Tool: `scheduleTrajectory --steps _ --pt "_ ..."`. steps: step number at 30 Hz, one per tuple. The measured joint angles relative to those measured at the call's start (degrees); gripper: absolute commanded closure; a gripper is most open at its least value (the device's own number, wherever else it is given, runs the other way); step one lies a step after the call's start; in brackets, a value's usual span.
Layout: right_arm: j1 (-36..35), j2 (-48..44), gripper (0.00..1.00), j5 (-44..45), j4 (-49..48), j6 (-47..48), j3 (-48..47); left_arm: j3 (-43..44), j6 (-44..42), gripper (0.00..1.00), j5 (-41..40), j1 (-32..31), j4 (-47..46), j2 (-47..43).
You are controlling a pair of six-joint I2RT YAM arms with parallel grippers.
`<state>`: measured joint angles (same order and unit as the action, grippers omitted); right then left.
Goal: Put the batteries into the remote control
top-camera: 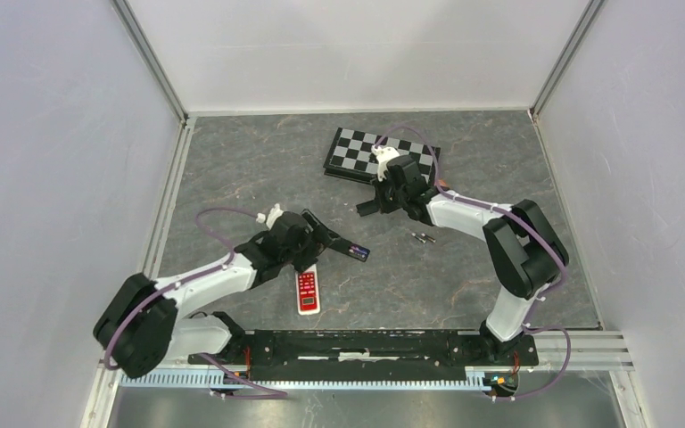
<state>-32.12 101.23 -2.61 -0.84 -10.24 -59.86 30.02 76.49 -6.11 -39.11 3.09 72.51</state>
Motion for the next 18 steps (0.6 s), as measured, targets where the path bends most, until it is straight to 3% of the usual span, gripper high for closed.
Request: scheduleTrajectory --steps 3,6,18 --pt "0.0 0.5 0.69 0.2 0.1 -0.8 -0.8 0.3 -4.3 0.00 -1.6 -0.1 1.5 -4.4" --pt "0.0 3.5 0.64 1.1 0.4 -0.7 -3.5 2.0 -8.0 0.00 -2.4 0.1 1.7 -5.6" --pt "0.0 9.7 0.78 5.3 2.4 0.3 -6.8 3.5 -14.2 0.00 2.5 4.3 -4.0 0.0"
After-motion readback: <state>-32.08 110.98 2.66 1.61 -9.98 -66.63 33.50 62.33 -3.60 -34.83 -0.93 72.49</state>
